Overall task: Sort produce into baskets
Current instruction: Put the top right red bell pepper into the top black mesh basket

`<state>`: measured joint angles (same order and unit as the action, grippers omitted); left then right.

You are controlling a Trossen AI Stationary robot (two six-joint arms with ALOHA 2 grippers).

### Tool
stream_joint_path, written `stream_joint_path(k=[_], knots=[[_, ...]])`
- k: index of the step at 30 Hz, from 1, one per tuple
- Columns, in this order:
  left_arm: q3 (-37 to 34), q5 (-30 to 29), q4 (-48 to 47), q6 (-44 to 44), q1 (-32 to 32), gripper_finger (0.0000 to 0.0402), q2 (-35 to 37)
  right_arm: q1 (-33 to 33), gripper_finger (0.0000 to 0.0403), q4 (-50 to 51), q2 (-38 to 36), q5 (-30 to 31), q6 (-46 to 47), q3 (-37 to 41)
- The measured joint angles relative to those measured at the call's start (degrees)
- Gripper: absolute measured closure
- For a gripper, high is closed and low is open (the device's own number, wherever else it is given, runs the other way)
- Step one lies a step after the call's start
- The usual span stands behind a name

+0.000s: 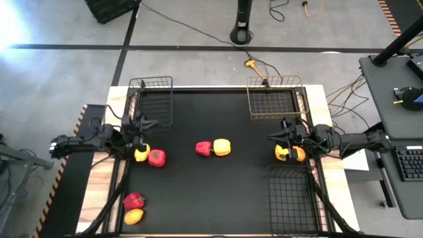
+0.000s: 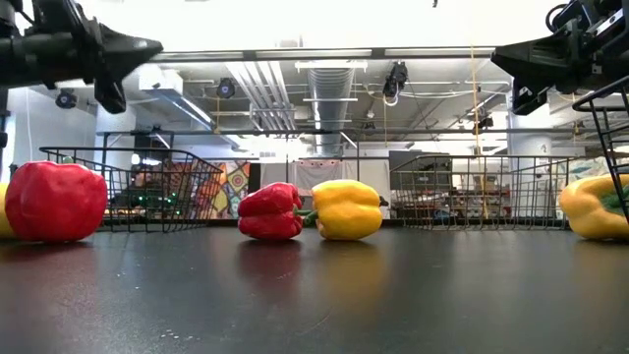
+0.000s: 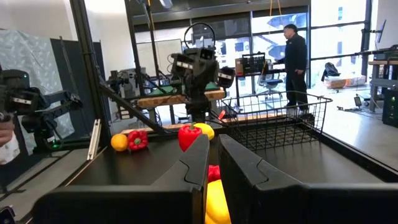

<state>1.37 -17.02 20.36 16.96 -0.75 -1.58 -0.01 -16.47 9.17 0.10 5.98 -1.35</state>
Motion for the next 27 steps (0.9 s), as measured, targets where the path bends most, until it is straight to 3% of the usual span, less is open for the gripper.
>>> stream_joint_path(k=[6, 11, 13, 16, 20, 24, 27], knots=[[0.00, 5.43, 4.96, 1.04, 0.02, 0.0401, -4.03, 0.00, 0.0374, -0.02, 0.00, 0.00, 0.00, -0.02], [0.00, 19.71, 21.06, 3.08, 0.39, 0.0401, -13.17, -0.01, 0.0374, -0.01, 0.00, 0.00, -0.01, 0.00], [0.00, 22.33, 27.01, 3.07, 1.14, 0.0401, -18.19, -0.01, 0.0374, -0.02, 0.00, 0.00, 0.00, 0.00], [0.03, 20.72, 30.31, 3.25, 2.22, 0.0401, -25.49, 0.00, 0.0374, -0.02, 0.00, 0.00, 0.00, 0.00], [2.10, 14.20, 29.22, 3.37, 2.29, 0.0401, -34.44, -0.02, 0.0374, -0.02, 0.00, 0.00, 0.00, 0.00], [6.59, 5.40, 28.78, -3.81, 2.13, 0.0401, -42.67, 0.00, 0.0374, -0.02, 0.00, 0.00, -0.02, 0.00], [11.24, 3.82, 27.11, -5.25, 1.97, 0.0402, -49.13, 0.00, 0.0374, 0.00, 0.00, 0.00, -0.02, 0.00]])
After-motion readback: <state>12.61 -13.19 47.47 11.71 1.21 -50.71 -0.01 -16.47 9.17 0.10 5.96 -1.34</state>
